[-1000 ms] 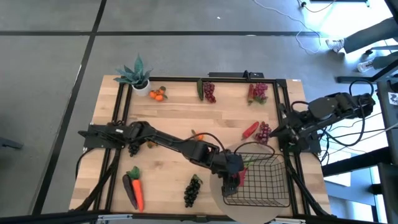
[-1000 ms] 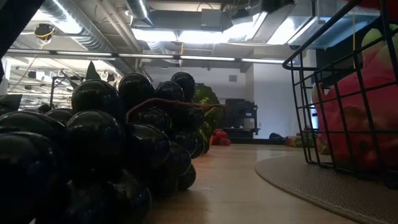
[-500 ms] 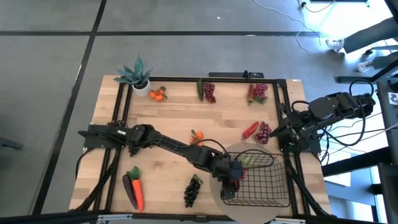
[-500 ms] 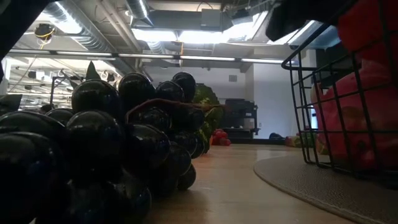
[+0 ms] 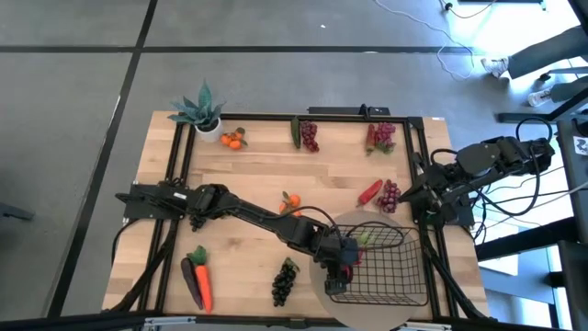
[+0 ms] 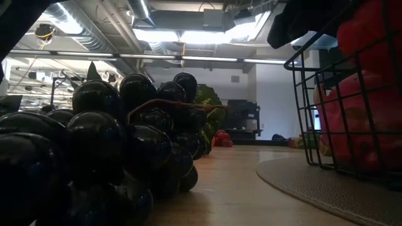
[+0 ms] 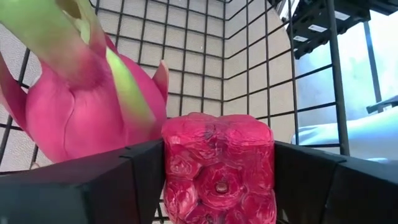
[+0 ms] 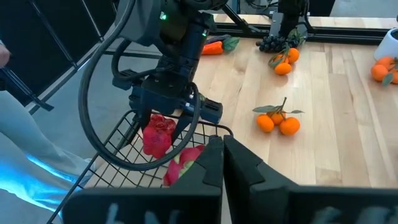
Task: Build produce basket
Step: Put the red bell pepper into the black wire basket
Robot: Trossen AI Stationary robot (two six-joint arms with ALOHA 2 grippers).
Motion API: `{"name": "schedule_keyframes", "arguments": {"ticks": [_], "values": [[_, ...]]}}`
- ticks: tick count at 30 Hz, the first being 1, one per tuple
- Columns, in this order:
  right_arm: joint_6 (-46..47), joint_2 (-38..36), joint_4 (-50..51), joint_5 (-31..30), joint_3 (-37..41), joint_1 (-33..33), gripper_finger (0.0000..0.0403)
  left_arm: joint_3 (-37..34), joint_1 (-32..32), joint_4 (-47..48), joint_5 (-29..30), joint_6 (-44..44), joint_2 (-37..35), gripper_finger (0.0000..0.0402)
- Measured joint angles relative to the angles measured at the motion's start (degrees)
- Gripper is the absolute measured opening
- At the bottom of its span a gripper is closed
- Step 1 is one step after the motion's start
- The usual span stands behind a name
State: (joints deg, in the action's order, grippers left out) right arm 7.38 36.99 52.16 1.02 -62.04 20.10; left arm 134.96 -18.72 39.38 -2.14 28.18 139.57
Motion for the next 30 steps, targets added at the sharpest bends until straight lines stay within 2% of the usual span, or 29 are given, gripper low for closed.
{"name": "schedule_keyframes", "arguments": {"ticks": [16, 25, 30], "values": [[-0.2, 0.0, 0.2, 0.4, 0.0, 0.0, 0.0000, 0.0, 0.2, 0.0, -0.1, 1.6, 0.0, 0.0234], [-2.7, 1.2, 5.2, 14.6, 0.1, 0.0, 0.0000, 0.0, 0.5, 0.0, -0.1, 1.6, 0.0, 0.0236], [-4.7, 1.8, 5.2, 16.0, 0.1, 0.0, 0.0000, 0.0, 0.4, 0.0, -0.1, 1.6, 0.0, 0.0238]]}}
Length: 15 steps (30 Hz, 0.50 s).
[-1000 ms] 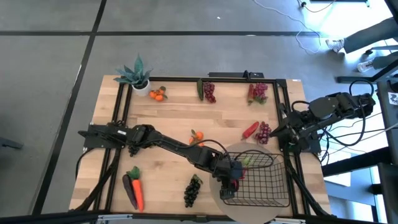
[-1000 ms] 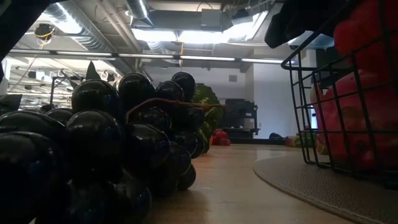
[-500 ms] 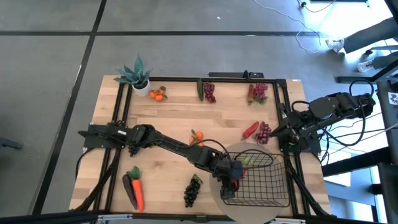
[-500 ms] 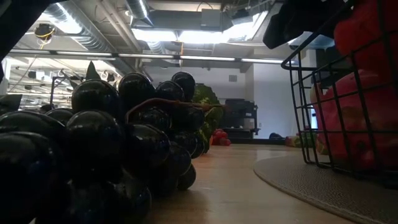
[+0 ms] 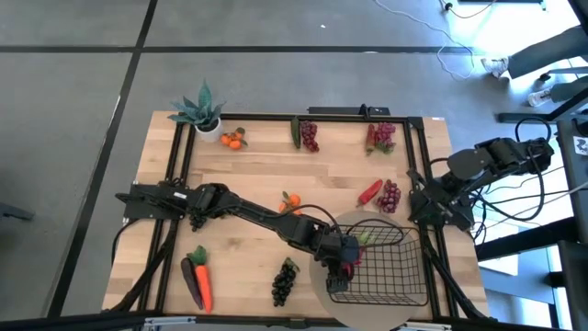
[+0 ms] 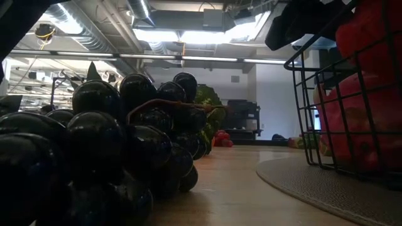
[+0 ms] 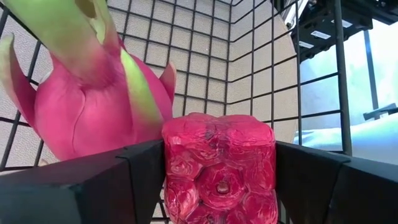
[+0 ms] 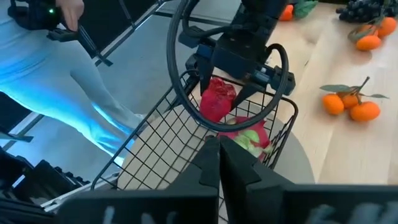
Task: Build produce basket
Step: Put the red bell pepper into the black wire basket
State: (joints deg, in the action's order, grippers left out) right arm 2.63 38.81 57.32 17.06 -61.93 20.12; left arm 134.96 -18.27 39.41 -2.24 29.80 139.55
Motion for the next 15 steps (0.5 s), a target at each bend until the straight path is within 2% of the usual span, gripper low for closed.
{"name": "schedule_keyframes", "arguments": {"ticks": [15], "values": [[0.1, 0.2, -0.1, 0.0, 0.0, 0.0, 0.0000, 0.0, 0.1, 0.0, 0.0, 1.6, 0.0, 0.0240]]}}
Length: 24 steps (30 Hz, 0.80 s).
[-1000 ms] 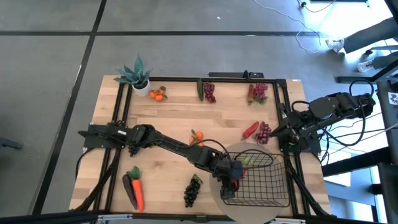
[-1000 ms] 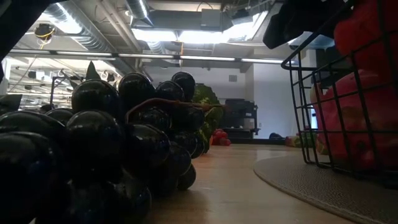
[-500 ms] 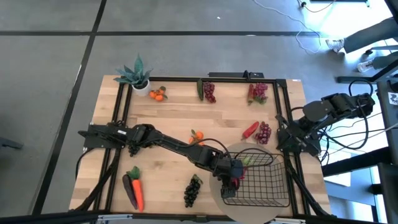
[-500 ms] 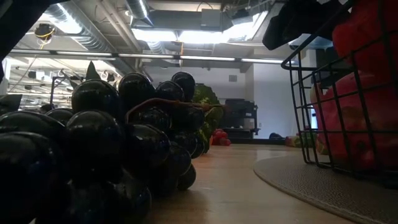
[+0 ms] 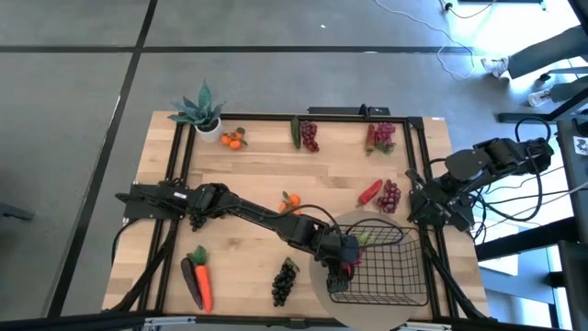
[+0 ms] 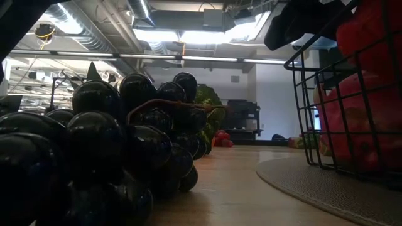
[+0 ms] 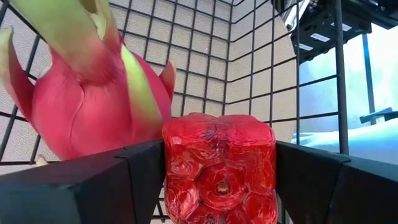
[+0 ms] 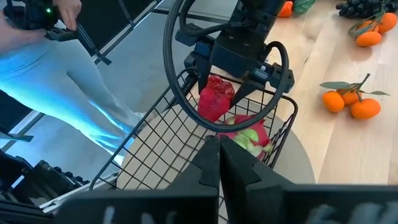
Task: Build produce basket
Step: Put the red bell pepper into the black wire basket
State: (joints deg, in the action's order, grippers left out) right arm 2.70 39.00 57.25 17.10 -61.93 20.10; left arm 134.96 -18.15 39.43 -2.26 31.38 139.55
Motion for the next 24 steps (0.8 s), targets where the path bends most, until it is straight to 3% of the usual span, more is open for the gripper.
{"name": "schedule_keyframes", "arguments": {"ticks": [24], "values": [[0.0, 0.0, 0.0, 0.0, 0.0, 0.0, 0.0000, 0.0, -0.4, 2.3, 0.6, 1.3, -0.1, 0.0244]]}}
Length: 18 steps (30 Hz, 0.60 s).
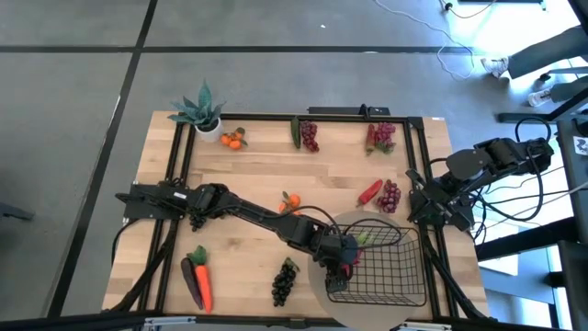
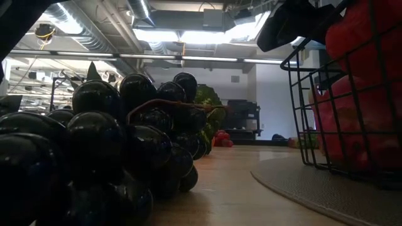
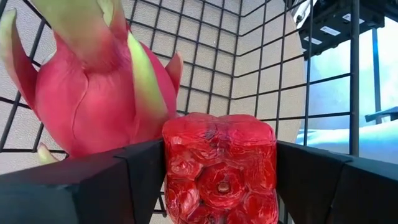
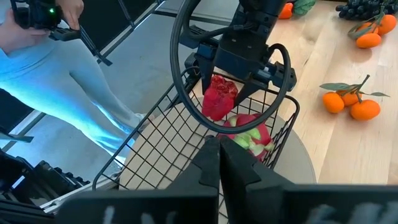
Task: Build produce basket
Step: Put the red bell pepper into the black wire basket, then put the bottom right tangerines into the black wire basket
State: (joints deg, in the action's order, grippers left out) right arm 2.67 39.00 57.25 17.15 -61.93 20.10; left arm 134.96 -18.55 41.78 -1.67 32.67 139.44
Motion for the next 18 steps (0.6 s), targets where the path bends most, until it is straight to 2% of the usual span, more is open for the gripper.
{"name": "schedule_keyframes", "arguments": {"ticks": [11, 18], "values": [[0.0, 0.0, 0.0, 0.0, 0.0, 0.0, 0.0000, 0.0, 0.0, 0.4, 1.1, -0.2, 0.0, 0.0324], [0.0, 0.0, 0.0, 0.0, 0.0, 0.0, 0.0000, 0.0, 1.1, 1.3, 1.2, -3.0, 0.0, 0.0332]]}}
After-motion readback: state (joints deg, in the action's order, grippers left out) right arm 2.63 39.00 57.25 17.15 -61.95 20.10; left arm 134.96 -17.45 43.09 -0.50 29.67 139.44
